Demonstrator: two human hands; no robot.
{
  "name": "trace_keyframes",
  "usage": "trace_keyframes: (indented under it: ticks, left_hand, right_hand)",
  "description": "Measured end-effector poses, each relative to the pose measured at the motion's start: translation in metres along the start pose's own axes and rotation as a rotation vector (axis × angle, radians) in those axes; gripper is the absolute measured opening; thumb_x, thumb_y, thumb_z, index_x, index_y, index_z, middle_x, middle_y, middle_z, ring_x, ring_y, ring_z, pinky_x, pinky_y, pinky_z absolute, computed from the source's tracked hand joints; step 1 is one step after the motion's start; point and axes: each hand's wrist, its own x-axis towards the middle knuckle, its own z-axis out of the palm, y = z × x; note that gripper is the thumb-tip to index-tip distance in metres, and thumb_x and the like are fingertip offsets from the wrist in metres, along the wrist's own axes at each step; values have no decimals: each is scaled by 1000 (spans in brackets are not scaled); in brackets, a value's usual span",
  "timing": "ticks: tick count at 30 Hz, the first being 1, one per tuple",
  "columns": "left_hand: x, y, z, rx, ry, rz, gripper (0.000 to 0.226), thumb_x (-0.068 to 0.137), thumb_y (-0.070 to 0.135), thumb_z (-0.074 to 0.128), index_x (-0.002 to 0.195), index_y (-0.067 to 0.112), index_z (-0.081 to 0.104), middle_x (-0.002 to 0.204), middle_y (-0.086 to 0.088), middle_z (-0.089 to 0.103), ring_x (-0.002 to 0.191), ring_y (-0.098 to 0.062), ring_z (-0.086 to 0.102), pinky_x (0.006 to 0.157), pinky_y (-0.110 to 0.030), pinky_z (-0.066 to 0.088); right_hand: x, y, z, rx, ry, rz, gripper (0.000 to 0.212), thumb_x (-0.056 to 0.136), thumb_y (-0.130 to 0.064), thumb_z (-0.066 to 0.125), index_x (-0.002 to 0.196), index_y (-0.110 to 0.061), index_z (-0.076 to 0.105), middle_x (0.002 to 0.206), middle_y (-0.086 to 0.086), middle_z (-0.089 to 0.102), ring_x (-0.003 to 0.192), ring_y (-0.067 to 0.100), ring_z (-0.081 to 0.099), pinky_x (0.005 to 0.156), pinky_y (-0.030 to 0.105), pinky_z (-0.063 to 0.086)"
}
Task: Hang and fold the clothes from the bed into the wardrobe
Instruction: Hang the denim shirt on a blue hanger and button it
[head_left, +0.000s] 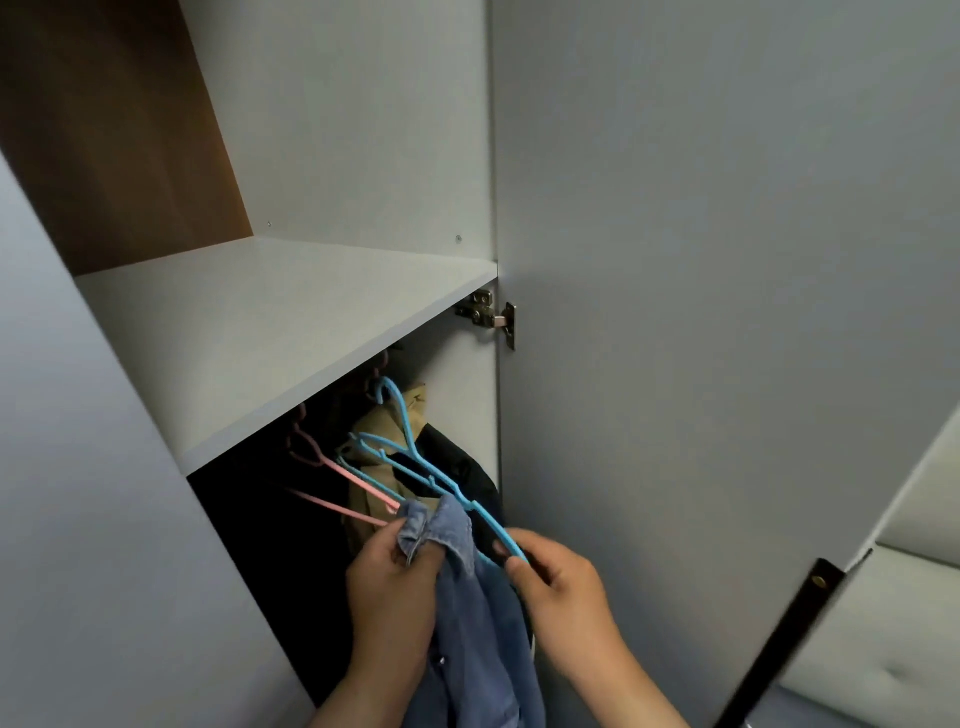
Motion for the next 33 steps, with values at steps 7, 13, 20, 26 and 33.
trace_keyframes:
  ticks: [7, 13, 20, 26, 33]
  left_hand:
    - [-25, 3, -8, 15, -128, 17, 15, 86, 1, 67, 77, 13, 71, 79, -10, 74, 75, -22, 67, 74, -38, 53]
    - [-55, 5, -15, 38, -240, -24, 22, 82, -9, 66, 72, 10, 71, 78, -8, 73, 75, -20, 67, 73, -34, 52]
    - [-101, 15, -45, 54, -434, -12, 18, 80, -3, 70, 76, 14, 74, 75, -8, 74, 71, -13, 67, 67, -32, 52]
    - [-146, 34, -80, 61, -660, 14, 19, 81, -1, 71, 88, 15, 76, 80, -6, 75, 78, -17, 71, 71, -31, 56]
    - [-207, 55, -116, 49, -994, 45, 21, 72, 21, 68, 87, 9, 75, 81, -28, 65, 73, -17, 55, 69, -43, 50]
  right_hand:
    - [-31, -20, -3, 105, -46, 67, 36, 74, 9, 50, 84, -22, 64, 67, 1, 57, 67, 10, 50, 67, 22, 39]
    - [-77, -39, 8, 17, 2, 93, 38, 80, -2, 54, 97, -31, 71, 63, -5, 52, 63, 8, 45, 63, 22, 39]
    - [-138, -60, 14, -10, 148, 124, 20, 91, -30, 61, 80, -20, 75, 82, -1, 69, 85, 1, 60, 76, 28, 51]
    - [-196, -86, 30, -6, 363, 215, 33, 78, -43, 70, 61, -22, 51, 64, 0, 58, 62, 11, 52, 62, 34, 46]
    - [-277, -114, 28, 57, 519, 209, 20, 85, -5, 59, 68, -7, 48, 60, 5, 49, 58, 16, 42, 53, 26, 38]
